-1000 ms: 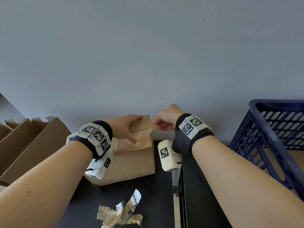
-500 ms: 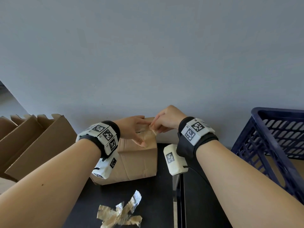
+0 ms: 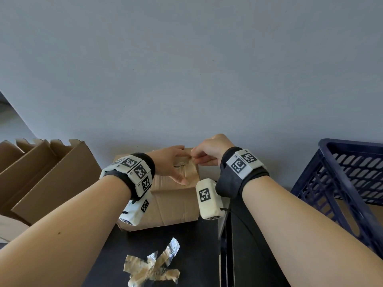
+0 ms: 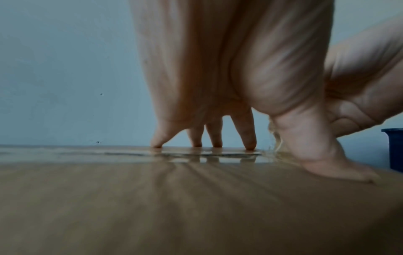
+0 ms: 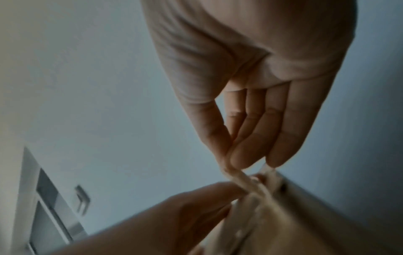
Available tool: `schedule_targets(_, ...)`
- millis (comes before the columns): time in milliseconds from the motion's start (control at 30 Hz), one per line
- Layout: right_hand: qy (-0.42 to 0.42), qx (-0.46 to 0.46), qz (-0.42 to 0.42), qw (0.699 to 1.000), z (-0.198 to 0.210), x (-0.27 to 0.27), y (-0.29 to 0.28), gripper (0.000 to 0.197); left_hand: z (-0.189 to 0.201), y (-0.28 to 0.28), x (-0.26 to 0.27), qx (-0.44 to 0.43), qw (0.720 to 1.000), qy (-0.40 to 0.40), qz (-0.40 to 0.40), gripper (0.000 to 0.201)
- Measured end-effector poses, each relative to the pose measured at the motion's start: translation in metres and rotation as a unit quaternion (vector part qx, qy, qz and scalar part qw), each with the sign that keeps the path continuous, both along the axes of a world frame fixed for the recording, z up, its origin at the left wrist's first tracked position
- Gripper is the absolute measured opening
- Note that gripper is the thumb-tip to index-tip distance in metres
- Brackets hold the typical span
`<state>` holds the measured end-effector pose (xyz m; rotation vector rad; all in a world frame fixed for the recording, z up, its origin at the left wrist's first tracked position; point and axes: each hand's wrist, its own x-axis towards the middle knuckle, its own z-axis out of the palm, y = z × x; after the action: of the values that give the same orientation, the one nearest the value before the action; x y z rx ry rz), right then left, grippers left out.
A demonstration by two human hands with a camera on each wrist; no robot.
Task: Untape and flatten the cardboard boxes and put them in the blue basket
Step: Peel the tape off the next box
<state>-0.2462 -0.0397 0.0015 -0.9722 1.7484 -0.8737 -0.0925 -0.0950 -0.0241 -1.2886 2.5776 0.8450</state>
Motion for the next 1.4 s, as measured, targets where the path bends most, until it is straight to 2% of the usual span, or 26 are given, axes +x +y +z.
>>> schedule_targets(100, 0.062, -0.005, -0.029, 0.998, 0.000, -0.010, 0.000, 0.006, 0.002, 0.001, -0.001, -0.011, 1.000, 0.006, 0.017, 0.088)
schedule_targets(167, 0.068, -0.001, -0.009, 0.998, 0.003, -0.010, 0.002, 0.012, -0.001, 0.002, -0.008, -0.040, 0.998, 0.027, 0.049, 0.075)
schedule_targets(300, 0.055, -0.009, 0.043, 0.997, 0.006, -0.005, 0.004, 0.027, -0.006, 0.010, -0.022, -0.083, 0.993, 0.024, 0.078, 0.075)
schedule_targets(433, 0.023, -0.014, 0.015, 1.000, 0.007, -0.003, 0.001, 0.020, -0.004, 0.008, -0.023, -0.066, 0.995, 0.014, 0.076, 0.078)
schedule_targets(567, -0.043, -0.018, -0.011, 0.999, 0.005, 0.003, -0.006, 0.017, -0.003, 0.007, -0.023, -0.065, 0.996, 0.013, 0.065, 0.070)
schedule_targets(667, -0.056, -0.030, -0.006, 0.998, 0.007, 0.003, -0.009, 0.018, -0.004, 0.005, -0.022, -0.055, 0.996, 0.030, 0.064, 0.084)
schedule_targets(733, -0.047, -0.044, 0.023, 0.998, 0.009, 0.004, -0.010, 0.019, -0.004, 0.003, -0.021, -0.050, 0.997, 0.020, 0.063, 0.098)
schedule_targets(767, -0.049, -0.056, 0.047, 0.996, 0.011, 0.005, -0.010, 0.019, -0.004, 0.003, -0.022, -0.049, 0.997, 0.011, 0.061, 0.097)
schedule_targets(900, -0.043, -0.088, 0.128, 0.987, 0.026, 0.014, -0.013, 0.017, -0.001, 0.010, -0.026, -0.090, 0.992, -0.060, 0.060, 0.062)
schedule_targets(933, -0.027, -0.087, 0.128, 0.988, 0.028, 0.014, -0.013, 0.017, -0.001, 0.011, -0.025, -0.087, 0.993, -0.058, 0.054, 0.063)
schedule_targets(1000, -0.009, -0.093, 0.117, 0.989, 0.027, 0.009, -0.015, 0.014, -0.001, 0.010, -0.021, -0.069, 0.997, -0.012, 0.040, 0.071)
schedule_targets(1033, -0.015, -0.095, 0.110, 0.989, 0.025, 0.005, -0.015, 0.010, 0.000, 0.008, -0.018, -0.055, 0.997, 0.020, 0.053, 0.066)
schedule_targets(1133, -0.057, -0.098, 0.077, 0.991, 0.017, -0.003, -0.014, 0.012, 0.004, 0.001, -0.007, -0.058, 0.983, 0.112, 0.130, 0.032)
schedule_targets(1200, -0.020, -0.106, 0.030, 0.994, 0.009, -0.003, -0.014, 0.011, 0.005, -0.002, -0.003, -0.089, 0.977, 0.119, 0.150, 0.021)
schedule_targets(1300, 0.138, -0.119, -0.016, 0.983, -0.007, -0.002, -0.017, 0.009, 0.004, -0.001, 0.000, -0.092, 0.975, 0.120, 0.164, 0.022)
schedule_targets(1400, 0.231, -0.105, 0.099, 0.962, -0.021, 0.009, -0.016, 0.030, 0.002, -0.004, 0.003, -0.094, 0.973, 0.125, 0.168, 0.019)
